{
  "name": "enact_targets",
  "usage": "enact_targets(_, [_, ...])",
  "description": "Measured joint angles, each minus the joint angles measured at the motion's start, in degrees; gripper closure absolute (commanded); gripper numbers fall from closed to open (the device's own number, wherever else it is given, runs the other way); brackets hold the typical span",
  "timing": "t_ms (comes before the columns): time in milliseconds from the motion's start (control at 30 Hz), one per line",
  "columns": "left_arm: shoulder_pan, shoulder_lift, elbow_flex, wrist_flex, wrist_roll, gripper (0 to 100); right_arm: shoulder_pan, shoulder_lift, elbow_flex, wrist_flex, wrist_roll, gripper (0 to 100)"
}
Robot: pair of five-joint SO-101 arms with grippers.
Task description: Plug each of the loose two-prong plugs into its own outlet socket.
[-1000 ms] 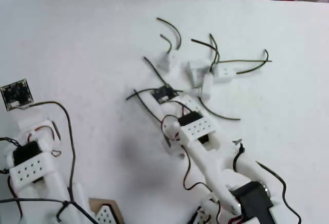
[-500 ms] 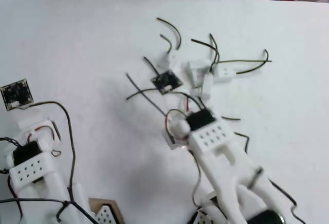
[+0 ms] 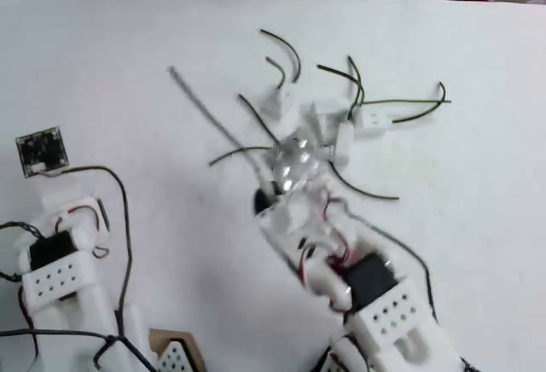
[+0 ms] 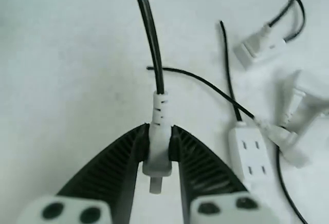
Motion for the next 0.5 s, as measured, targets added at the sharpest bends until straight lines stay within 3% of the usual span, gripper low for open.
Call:
enact_targets(200, [6.6, 0.0, 0.0, -4.3, -0.1, 98, -6.3, -7.6, 13.0, -14.7, 0.0, 98.1])
enact_targets(500, [24.1, 0.0, -0.4, -10.6, -0.1, 98, -11.4, -17.6, 19.9, -17.3, -4.3, 98.1])
